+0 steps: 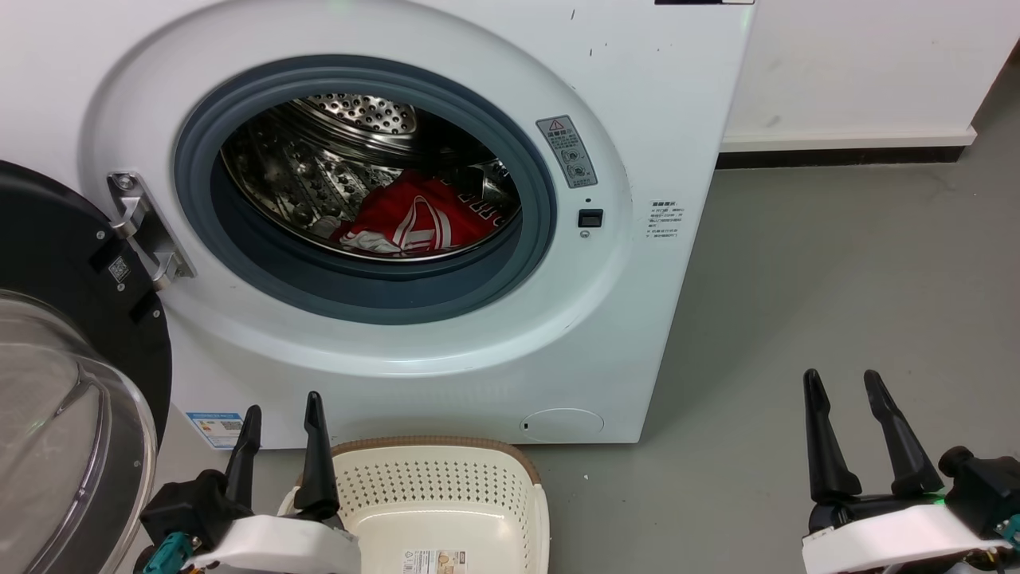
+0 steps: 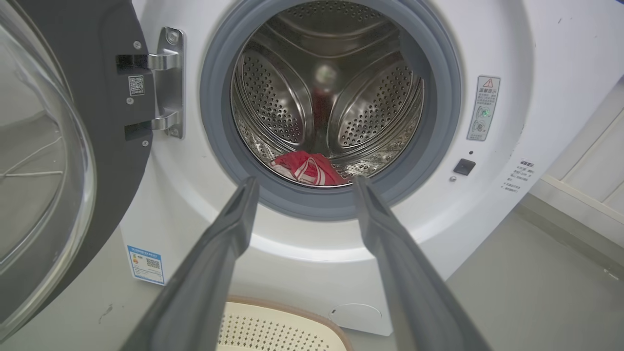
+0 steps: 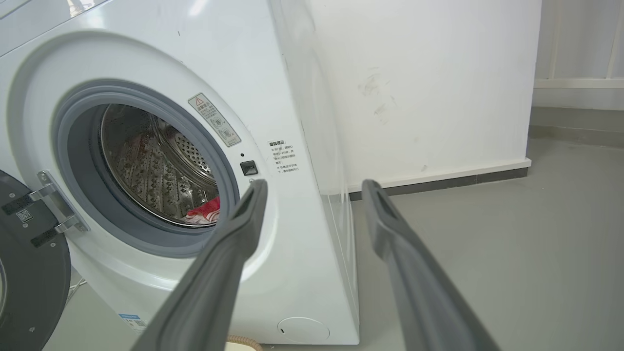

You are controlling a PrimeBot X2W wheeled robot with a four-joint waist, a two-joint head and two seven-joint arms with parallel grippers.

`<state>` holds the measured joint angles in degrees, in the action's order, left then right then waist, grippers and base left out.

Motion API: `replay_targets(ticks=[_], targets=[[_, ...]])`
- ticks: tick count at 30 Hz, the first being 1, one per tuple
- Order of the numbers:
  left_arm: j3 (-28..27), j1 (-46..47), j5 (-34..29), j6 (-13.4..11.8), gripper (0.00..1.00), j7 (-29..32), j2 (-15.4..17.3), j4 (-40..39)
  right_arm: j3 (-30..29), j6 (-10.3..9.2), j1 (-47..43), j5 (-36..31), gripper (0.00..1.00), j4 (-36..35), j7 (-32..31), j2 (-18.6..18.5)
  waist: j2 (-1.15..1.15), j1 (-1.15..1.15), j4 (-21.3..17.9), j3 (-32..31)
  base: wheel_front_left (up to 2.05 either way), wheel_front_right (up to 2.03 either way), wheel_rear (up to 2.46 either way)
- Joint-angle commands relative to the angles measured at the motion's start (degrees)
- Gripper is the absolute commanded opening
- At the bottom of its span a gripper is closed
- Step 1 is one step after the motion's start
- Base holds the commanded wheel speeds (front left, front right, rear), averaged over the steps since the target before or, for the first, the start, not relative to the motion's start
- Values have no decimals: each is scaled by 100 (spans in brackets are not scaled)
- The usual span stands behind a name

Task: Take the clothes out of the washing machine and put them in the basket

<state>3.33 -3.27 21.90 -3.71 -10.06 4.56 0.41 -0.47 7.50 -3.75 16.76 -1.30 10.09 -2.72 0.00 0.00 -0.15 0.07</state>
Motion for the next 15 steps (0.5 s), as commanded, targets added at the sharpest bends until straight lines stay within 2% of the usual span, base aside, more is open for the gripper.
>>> replay_targets(ticks=[1, 15], targets=[[-9, -30, -194, 8, 100, -70, -4, -52, 8, -2, -22, -209, 100, -98, 67, -26, 0, 0, -2, 3, 0, 0, 0], [-88, -112, -850, 51, 100, -239, -86, -56, -1, -2, -100, -837, 100, -222, 228, -25, 0, 0, 7, 28, 0, 0, 0]])
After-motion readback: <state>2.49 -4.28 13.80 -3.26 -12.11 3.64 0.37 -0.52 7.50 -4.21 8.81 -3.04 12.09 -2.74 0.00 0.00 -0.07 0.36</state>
